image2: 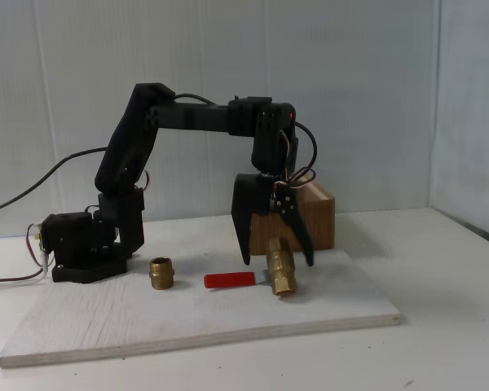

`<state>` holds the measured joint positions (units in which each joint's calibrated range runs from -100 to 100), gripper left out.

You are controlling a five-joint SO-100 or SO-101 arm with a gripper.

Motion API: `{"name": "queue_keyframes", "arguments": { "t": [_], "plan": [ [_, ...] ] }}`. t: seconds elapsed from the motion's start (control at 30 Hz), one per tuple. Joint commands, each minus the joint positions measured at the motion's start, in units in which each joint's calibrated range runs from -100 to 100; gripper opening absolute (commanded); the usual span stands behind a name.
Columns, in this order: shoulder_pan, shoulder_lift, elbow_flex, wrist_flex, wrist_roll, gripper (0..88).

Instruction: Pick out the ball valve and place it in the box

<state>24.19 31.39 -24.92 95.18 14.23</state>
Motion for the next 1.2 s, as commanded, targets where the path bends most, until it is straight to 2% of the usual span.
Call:
{"name": "queue_keyframes", "arguments": {
  "t": [0.0,0.13,0.47,0.87,1.07,1.17],
  "plan": [
    [0.23,-0.57,-0.89,-0.78,0.31,26.2],
    [0.23,-0.14,-0.89,-1.47,0.31,20.0],
    [0.09,-0.23,-0.89,-1.04,0.0,11.9],
    [0.23,-0.48,-0.89,-0.78,0.16,10.9],
    [0.01,-0.57,-0.89,-0.78,0.31,1.2],
    [0.01,-0.57,-0.89,-0.78,0.31,2.7]
  ]
}}
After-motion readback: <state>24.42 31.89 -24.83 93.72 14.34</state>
